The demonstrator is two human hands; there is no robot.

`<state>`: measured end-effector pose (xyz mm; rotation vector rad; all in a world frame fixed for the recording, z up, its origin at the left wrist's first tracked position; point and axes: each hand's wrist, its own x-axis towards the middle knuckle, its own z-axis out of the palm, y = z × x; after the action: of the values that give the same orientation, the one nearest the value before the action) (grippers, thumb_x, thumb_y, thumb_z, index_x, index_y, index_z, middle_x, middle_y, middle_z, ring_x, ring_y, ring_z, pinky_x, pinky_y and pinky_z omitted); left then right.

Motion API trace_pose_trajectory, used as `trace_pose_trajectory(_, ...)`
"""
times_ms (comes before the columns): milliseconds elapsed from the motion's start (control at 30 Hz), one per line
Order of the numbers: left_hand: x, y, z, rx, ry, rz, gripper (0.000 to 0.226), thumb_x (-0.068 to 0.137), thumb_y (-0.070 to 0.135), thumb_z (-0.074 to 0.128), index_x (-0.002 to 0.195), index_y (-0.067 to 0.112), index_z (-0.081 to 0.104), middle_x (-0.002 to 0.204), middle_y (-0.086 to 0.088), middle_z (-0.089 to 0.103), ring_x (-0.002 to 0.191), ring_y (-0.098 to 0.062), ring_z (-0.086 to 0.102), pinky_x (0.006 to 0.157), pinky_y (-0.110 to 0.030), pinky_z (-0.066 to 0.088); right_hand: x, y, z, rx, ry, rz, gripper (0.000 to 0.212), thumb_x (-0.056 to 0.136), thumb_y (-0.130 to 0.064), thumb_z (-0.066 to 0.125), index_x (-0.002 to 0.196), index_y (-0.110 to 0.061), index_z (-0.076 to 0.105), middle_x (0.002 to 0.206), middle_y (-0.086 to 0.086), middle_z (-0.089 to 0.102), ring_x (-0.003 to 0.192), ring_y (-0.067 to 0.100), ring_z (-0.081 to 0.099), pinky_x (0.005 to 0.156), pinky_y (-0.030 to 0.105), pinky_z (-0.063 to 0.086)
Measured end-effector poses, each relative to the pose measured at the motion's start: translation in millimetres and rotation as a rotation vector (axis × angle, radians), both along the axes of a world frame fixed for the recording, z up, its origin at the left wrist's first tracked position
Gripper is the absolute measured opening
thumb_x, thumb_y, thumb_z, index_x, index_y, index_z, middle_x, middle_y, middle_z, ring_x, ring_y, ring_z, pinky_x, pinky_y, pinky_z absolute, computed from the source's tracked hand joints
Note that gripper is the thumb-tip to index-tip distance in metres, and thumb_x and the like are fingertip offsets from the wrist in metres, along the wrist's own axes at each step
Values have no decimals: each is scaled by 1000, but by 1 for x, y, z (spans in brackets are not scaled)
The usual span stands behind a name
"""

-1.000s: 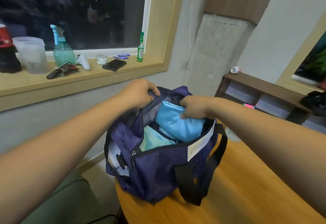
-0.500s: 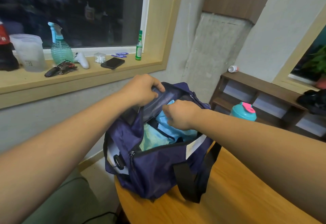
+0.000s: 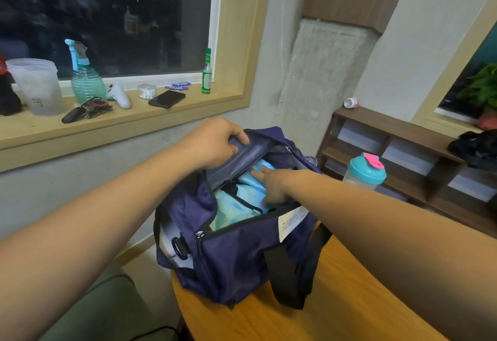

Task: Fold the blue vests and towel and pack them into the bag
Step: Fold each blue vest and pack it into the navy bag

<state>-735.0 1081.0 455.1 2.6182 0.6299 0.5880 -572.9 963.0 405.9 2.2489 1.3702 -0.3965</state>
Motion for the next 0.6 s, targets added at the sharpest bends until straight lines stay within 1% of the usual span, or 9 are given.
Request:
trace_pose_trajectory(67,0,0,-1,9,4,-1,32,96,16,71,121,35,77,118,1,73,104,-18,64,83,-22,41,-1,-1,4,59,-29,12,96,103,-37,65,170,-25,-3,178,7,-3,152,36,39,113,42,44)
trace_pose_trajectory(100,1,1,-2,12,6,-2,32,96,17,71,121,35,77,119,1,73,105,-18,64,84,-22,41,-3,-1,6,82,-69,17,86,102,-36,64,170,-21,12,175,11,17,145,37,47,111,43,47)
trace_pose_trajectory(167,2,2,-2,22,10,-7,32,96,16,70,121,34,77,119,1,73,105,-19,64,83,-22,40,-10,-5,12,88,-163,29,52,101,-31,62,149,-15,48,145,12,56,119,33,63,100,44,54)
trace_pose_trajectory(200,3,2,-2,27,12,-9,32,96,15,70,122,34,77,120,1,73,105,-19,64,83,-22,40,-15,-7,13,59,-205,28,38,101,-27,60,137,-14,58,132,10,63,108,30,65,94,41,56)
trace_pose_trajectory(267,4,2,-2,36,20,-9,32,97,14,69,122,33,77,120,0,73,105,-19,63,83,-22,39,-22,-12,12,-29,-208,0,30,104,-24,56,129,-11,66,126,9,67,95,26,62,86,36,53)
trace_pose_trajectory(333,4,2,-3,39,31,-5,33,97,14,69,123,32,77,121,-1,72,107,-21,64,84,-23,41,-25,-16,10,-68,-152,-51,33,107,-25,52,131,-8,67,131,11,66,94,26,56,84,35,47)
trace_pose_trajectory(400,4,1,-6,36,55,-2,33,97,14,68,123,32,76,124,-1,72,110,-22,64,89,-24,44,-26,-20,10,-46,-121,-99,37,109,-27,50,135,-6,64,137,13,63,101,28,57,91,38,48)
trace_pose_trajectory(500,3,-1,-8,47,85,2,35,96,14,68,124,32,75,126,-2,72,113,-23,64,93,-25,45,-30,-22,13,-14,-90,-139,42,111,-24,45,144,2,53,145,19,54,133,36,51,113,44,38)
trace_pose_trajectory(600,1,-4,-2,46,74,-3,34,96,16,67,127,29,74,126,0,72,114,-22,63,88,-24,42,-35,-27,25,97,-54,-108,43,109,-24,48,145,1,50,144,18,56,128,34,55,102,42,44)
